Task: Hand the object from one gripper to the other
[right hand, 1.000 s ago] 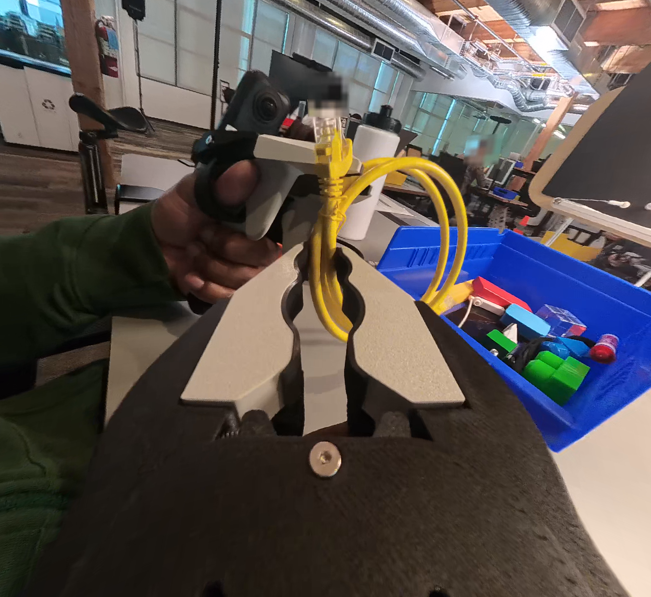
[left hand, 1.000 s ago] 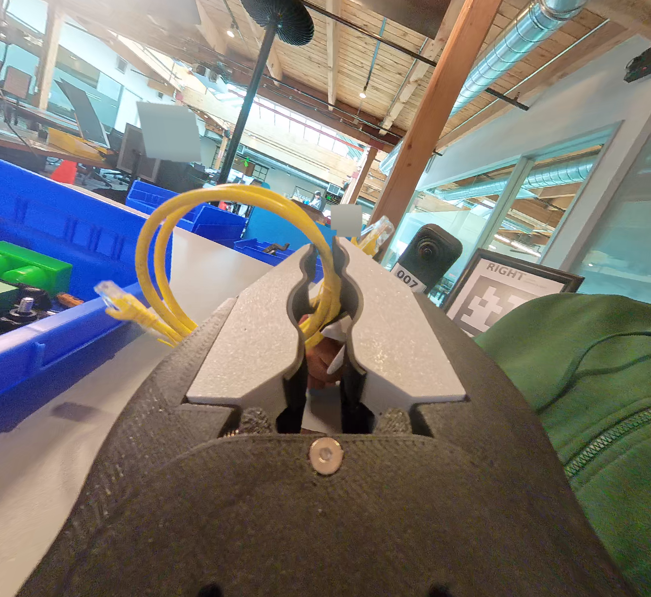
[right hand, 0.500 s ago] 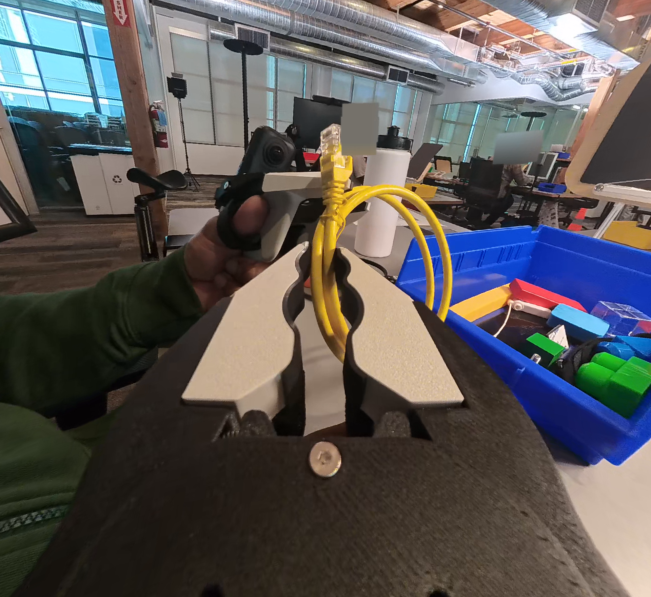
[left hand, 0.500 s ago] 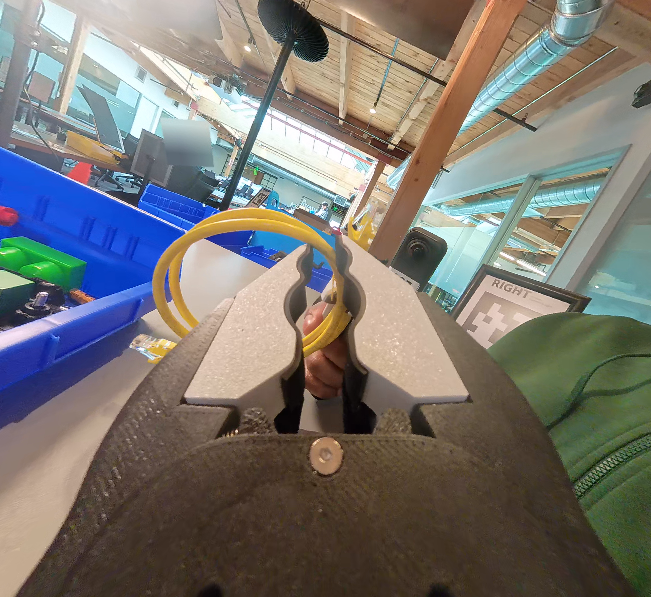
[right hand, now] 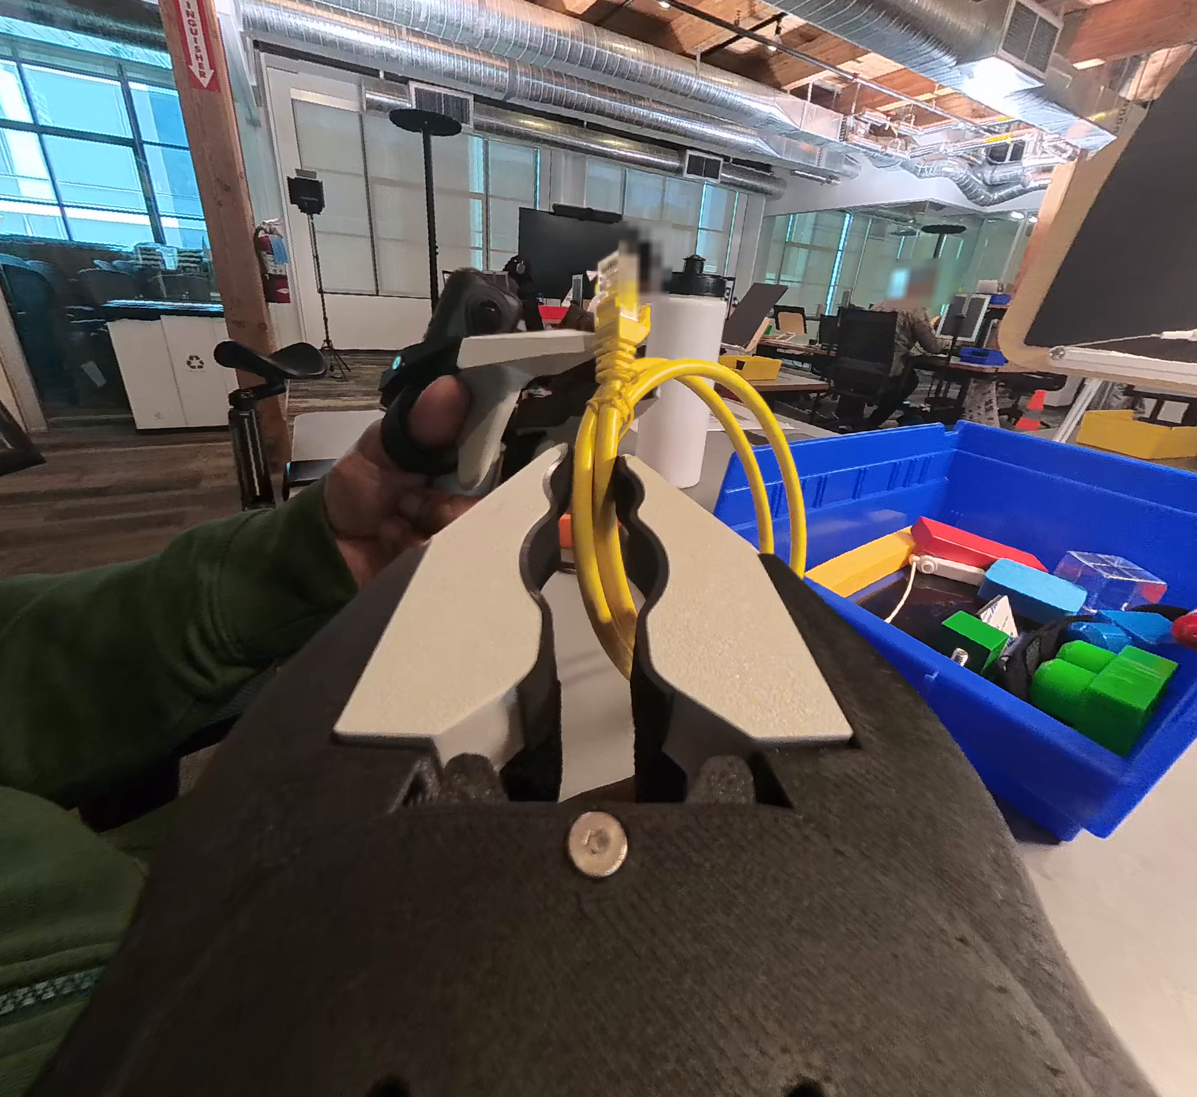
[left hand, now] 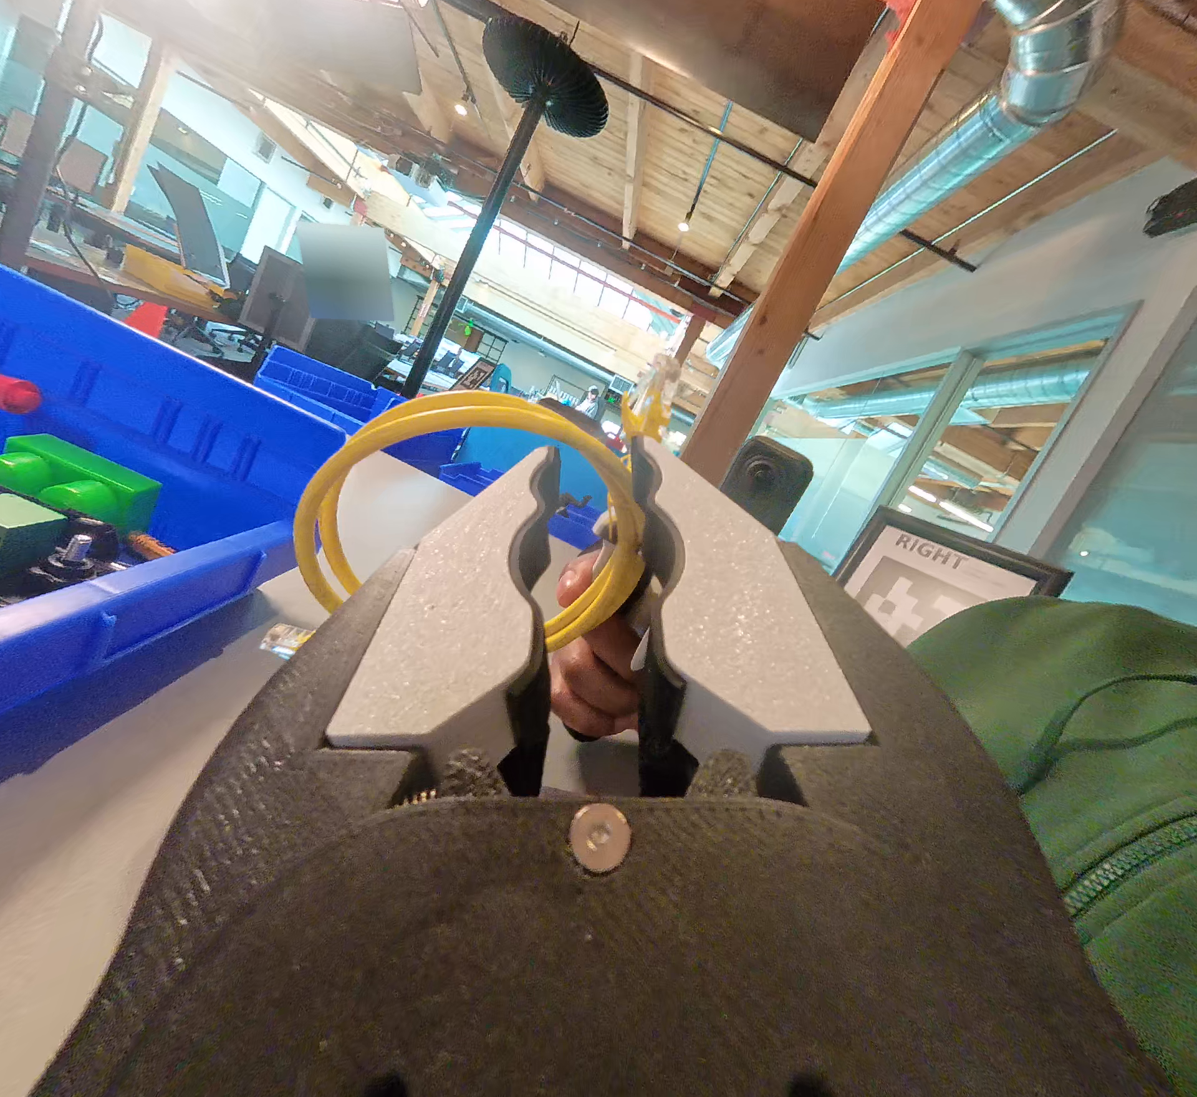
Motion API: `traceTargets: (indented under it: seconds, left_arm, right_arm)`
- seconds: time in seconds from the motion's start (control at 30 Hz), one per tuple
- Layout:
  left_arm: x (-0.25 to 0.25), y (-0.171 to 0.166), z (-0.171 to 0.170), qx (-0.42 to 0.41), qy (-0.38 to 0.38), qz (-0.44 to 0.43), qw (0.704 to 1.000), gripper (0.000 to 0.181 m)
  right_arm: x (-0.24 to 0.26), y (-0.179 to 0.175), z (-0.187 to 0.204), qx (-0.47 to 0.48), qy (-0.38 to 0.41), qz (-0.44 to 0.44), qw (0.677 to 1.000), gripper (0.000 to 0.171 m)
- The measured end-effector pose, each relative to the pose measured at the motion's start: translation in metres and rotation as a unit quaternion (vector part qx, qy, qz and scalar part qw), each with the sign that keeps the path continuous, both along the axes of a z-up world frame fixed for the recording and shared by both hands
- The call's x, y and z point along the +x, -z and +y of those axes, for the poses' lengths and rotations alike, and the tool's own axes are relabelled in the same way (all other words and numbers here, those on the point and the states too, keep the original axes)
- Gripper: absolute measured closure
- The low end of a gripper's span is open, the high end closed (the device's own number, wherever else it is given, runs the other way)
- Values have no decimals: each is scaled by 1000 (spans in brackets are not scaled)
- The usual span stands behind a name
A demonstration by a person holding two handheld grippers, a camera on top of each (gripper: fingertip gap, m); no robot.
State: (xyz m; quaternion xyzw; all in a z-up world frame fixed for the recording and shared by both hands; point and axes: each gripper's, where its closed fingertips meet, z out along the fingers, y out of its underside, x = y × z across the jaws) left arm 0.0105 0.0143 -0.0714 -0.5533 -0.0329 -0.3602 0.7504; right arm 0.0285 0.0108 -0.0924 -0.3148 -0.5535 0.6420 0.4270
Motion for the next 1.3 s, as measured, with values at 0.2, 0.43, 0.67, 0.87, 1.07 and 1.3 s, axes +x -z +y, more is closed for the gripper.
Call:
traceTargets:
  seconds: [0.2, 0.43, 0.67, 0.87, 1.07, 1.3]
  left_arm:
    - [-4, 0, 1, -3, -11, -2, 1000, 157]
    - [19, 13, 7, -33, 7, 70, 997, 155]
    - [29, 22, 11, -52, 7, 114, 992, 155]
    - [30, 22, 10, -50, 5, 131, 990, 163]
    - [26, 23, 11, -53, -19, 151, 987, 163]
    - [24, 18, 8, -41, -14, 133, 990, 167]
  right_arm:
    - [0, -2, 4, -6, 10, 5, 1000, 159]
    - [-1, -3, 6, -9, 13, 6, 1000, 159]
    - [-2, 3, -1, 25, 15, 1, 1000, 159]
    - [-4, 8, -4, 66, 34, 8, 997, 158]
    - [-6, 12, -6, 77, 38, 2, 996, 153]
    - [-12, 28, -12, 138, 53, -17, 989, 144]
